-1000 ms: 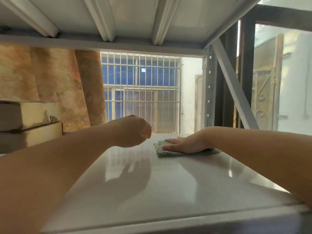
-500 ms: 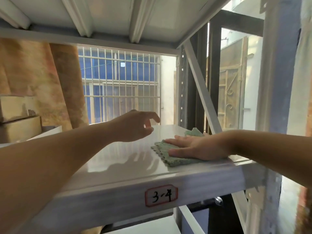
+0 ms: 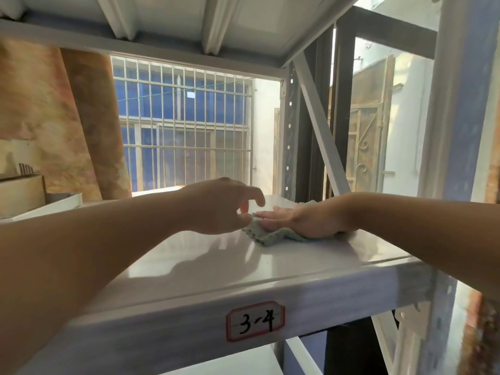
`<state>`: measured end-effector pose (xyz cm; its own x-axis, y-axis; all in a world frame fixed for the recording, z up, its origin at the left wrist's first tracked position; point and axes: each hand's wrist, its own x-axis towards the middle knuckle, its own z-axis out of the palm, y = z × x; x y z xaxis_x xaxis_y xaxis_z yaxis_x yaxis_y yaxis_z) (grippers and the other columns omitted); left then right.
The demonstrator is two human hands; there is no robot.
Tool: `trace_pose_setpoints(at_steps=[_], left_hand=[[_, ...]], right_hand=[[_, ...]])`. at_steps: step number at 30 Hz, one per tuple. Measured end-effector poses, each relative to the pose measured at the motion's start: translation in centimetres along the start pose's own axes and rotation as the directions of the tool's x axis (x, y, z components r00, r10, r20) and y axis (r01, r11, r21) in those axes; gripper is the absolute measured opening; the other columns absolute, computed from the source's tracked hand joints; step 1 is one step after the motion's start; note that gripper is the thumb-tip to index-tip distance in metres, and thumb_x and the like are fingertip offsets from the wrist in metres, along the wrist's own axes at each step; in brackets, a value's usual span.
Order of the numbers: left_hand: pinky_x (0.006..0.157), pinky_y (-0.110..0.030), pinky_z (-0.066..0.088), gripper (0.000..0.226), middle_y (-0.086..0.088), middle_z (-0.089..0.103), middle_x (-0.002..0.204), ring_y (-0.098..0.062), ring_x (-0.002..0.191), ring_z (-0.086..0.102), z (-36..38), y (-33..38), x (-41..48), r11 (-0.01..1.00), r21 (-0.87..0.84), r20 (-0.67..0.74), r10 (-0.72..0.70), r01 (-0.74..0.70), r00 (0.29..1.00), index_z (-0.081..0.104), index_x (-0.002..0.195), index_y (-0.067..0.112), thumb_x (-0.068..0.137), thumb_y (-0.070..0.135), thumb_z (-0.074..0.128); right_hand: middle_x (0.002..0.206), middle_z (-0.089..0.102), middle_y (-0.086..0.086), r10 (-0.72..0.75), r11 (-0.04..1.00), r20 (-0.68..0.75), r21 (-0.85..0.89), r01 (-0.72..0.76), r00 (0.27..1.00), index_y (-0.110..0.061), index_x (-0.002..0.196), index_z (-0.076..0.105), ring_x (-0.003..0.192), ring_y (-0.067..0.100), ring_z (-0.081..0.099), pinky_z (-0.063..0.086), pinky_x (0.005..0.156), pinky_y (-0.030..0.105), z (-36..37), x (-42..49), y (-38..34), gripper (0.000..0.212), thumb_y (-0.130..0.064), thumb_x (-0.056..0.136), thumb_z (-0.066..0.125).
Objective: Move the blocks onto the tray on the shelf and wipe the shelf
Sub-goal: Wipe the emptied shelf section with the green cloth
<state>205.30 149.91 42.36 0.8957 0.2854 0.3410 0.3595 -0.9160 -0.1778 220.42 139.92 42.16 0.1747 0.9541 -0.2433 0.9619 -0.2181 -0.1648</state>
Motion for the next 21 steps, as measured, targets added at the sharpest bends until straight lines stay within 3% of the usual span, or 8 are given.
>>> trace_pose_setpoints(at_steps=[4, 10, 21], left_hand=[[0.091, -0.031, 0.052, 0.033, 0.007, 0.062, 0.118, -0.006, 0.091, 0.050, 0.1, 0.2, -0.2, 0.997, 0.081, 0.042, 0.011, -0.015, 0.999, 0.052, 0.126, 0.030, 0.093, 0.032, 0.051], [0.091, -0.029, 0.051, 0.028, 0.010, 0.060, 0.117, -0.005, 0.092, 0.050, -0.2, -0.6, -0.6, 0.993, 0.113, 0.033, -0.022, 0.018, 0.999, 0.056, 0.121, 0.031, 0.094, 0.032, 0.048], [0.090, -0.032, 0.052, 0.026, 0.011, 0.059, 0.115, -0.008, 0.102, 0.056, -0.6, -0.5, -0.6, 0.986, 0.162, 0.064, -0.042, 0.031, 0.997, 0.059, 0.116, 0.033, 0.094, 0.035, 0.045]], right_hand=[[0.160, 0.011, -0.006, -0.002, 1.000, -0.027, 0.031, 0.003, 1.000, -0.040, 0.151, 0.007, 0.148, 0.019, 0.007, 0.004, 0.117, 0.039, -0.5, 2.3, -0.1, 0.057, -0.057, 0.097, 0.011], [0.160, 0.012, -0.008, -0.007, 1.000, -0.038, -0.013, 0.006, 0.999, -0.049, 0.148, 0.011, 0.148, 0.018, 0.006, 0.000, 0.119, 0.045, -1.3, 5.5, 0.9, 0.054, -0.061, 0.096, 0.013], [0.161, 0.001, -0.008, 0.158, 0.987, -0.004, 0.010, -0.158, 0.988, -0.048, 0.149, 0.005, 0.149, 0.021, 0.001, 0.001, 0.117, 0.046, -2.6, 8.2, 0.4, 0.072, -0.077, 0.084, 0.016]])
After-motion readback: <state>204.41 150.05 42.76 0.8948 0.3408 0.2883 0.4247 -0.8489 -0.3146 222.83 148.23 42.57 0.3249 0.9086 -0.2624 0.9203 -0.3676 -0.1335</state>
